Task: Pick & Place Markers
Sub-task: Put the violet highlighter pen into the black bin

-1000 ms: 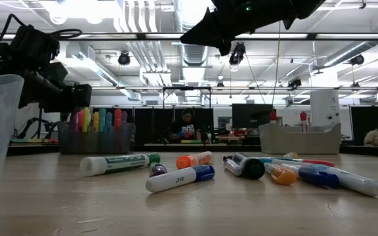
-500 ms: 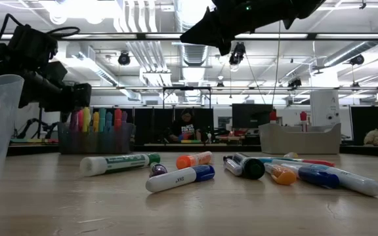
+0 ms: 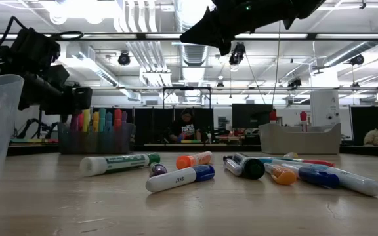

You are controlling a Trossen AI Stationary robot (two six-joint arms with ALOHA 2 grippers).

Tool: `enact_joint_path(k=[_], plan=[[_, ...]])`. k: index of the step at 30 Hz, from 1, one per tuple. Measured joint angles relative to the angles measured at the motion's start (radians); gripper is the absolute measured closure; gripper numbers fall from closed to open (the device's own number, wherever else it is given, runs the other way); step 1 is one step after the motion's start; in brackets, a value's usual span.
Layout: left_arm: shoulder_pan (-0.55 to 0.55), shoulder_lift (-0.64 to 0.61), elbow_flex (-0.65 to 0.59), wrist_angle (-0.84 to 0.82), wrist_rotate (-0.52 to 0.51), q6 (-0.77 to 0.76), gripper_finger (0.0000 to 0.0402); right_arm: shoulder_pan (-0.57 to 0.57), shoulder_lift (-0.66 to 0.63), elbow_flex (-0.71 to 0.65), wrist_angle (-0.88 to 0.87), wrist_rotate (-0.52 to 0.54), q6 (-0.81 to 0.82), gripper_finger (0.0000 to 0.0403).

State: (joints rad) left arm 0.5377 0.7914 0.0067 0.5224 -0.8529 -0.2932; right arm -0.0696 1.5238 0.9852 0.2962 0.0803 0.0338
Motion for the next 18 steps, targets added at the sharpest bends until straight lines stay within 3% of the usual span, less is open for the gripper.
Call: enact_joint_path(k=[18], plan=[[0.001, 0.01, -0.001, 0.001, 0.018, 0.005, 0.0325, 0.0, 0.0, 0.0, 0.002, 0.0, 0.0, 0.0394]])
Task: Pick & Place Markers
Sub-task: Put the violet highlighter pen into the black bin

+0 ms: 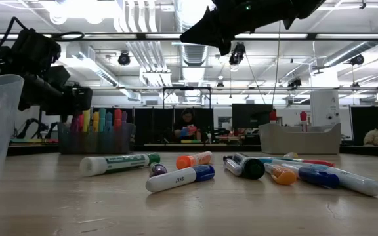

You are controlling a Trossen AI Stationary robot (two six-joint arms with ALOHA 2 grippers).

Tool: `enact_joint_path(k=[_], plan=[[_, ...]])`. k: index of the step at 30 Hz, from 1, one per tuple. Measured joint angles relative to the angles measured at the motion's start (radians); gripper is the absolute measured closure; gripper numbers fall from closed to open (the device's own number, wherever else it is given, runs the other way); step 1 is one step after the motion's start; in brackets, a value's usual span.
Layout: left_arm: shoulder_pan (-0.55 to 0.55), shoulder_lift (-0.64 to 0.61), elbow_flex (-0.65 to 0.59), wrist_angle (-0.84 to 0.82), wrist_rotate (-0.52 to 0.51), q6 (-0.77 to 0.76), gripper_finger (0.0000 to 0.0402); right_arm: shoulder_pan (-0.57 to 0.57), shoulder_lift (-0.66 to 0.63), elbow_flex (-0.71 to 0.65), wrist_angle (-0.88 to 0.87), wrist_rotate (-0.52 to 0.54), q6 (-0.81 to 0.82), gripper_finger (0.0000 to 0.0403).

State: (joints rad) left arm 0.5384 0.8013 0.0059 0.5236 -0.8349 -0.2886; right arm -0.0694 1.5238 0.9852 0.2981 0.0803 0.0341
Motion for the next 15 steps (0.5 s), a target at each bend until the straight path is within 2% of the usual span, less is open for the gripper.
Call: enact_joint_path(k=[15], plan=[[0.003, -0.003, 0.0, 0.0, 0.006, 0.007, 0.0325, 0.002, 0.0, 0.0, 0.007, 0.0, 0.019, 0.0394]])
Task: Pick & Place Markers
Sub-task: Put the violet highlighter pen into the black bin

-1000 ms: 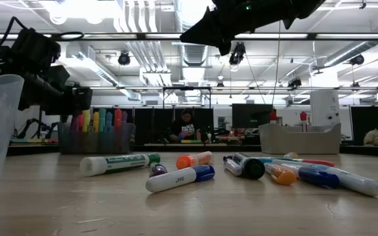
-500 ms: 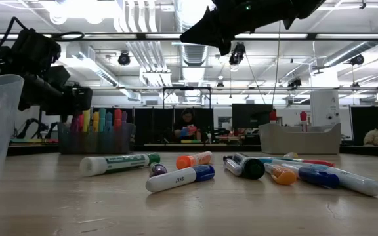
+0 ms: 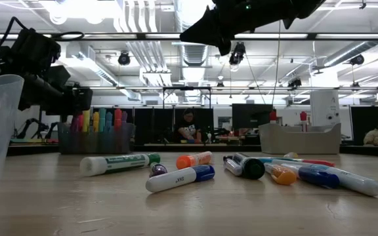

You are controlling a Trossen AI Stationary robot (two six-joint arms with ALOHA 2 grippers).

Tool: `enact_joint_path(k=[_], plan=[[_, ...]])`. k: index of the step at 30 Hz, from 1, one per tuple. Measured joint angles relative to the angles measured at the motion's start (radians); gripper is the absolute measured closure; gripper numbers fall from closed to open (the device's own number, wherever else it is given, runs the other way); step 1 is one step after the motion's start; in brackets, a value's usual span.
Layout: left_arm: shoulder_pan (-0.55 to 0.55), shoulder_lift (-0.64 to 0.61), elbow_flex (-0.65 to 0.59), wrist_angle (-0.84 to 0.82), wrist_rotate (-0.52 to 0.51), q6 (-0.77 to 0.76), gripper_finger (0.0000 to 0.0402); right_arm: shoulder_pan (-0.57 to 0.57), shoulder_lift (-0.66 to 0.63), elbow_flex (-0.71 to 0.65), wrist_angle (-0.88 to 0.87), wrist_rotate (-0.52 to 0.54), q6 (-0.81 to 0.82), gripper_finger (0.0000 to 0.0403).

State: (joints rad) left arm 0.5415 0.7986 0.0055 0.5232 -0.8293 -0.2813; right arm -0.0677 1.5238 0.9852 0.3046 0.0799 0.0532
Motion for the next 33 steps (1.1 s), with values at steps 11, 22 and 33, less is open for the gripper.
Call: enact_joint_path(k=[11, 22, 33], plan=[[0.0, 0.0, 0.0, -0.001, 0.002, 0.018, 0.0325, 0.005, 0.0, 0.0, 0.013, 0.0, -0.001, 0.0394], [0.0, -0.002, 0.0, -0.019, 0.011, 0.023, 0.0325, 0.005, 0.0, 0.0, 0.014, 0.0, 0.0, 0.0394], [0.0, -0.013, 0.0, -0.025, 0.046, 0.027, 0.0325, 0.005, 0.0, 0.0, 0.014, 0.0, 0.014, 0.0394]])
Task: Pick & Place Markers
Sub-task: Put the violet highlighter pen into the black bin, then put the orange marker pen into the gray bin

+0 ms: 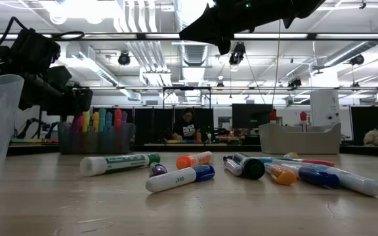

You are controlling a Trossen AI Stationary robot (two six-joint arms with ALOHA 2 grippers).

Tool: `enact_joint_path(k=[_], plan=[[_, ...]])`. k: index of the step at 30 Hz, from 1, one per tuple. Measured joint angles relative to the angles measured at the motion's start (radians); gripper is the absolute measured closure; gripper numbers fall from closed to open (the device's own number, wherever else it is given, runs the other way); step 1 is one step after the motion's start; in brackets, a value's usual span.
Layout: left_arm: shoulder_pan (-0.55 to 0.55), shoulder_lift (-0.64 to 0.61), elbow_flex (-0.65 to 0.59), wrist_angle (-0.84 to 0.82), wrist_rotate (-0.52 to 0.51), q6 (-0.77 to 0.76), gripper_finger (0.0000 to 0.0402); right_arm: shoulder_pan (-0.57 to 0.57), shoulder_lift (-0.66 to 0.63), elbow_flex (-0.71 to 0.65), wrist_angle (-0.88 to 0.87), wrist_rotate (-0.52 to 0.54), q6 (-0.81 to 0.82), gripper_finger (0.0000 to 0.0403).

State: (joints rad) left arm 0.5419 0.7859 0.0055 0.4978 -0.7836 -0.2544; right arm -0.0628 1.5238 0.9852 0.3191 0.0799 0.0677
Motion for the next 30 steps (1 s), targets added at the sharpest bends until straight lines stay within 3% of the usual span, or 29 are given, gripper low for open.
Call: enact_joint_path(k=[5, 13, 27, 30], plan=[[0.006, -0.009, 0.0, -0.004, 0.008, 0.017, 0.0316, 0.0, 0.0, 0.0, 0.001, 0.0, 0.0, 0.0394], [0.013, -0.01, 0.001, -0.056, -0.007, -0.035, 0.0257, 0.003, 0.0, 0.0, 0.002, 0.0, 0.004, 0.0394], [0.012, -0.026, 0.004, -0.111, 0.011, -0.084, 0.0256, 0.006, 0.0, 0.0, 0.001, 0.0, 0.001, 0.0394], [0.011, -0.044, 0.006, -0.146, 0.057, -0.106, 0.0256, 0.006, -0.001, 0.0, 0.002, 0.0, 0.001, 0.0394]])
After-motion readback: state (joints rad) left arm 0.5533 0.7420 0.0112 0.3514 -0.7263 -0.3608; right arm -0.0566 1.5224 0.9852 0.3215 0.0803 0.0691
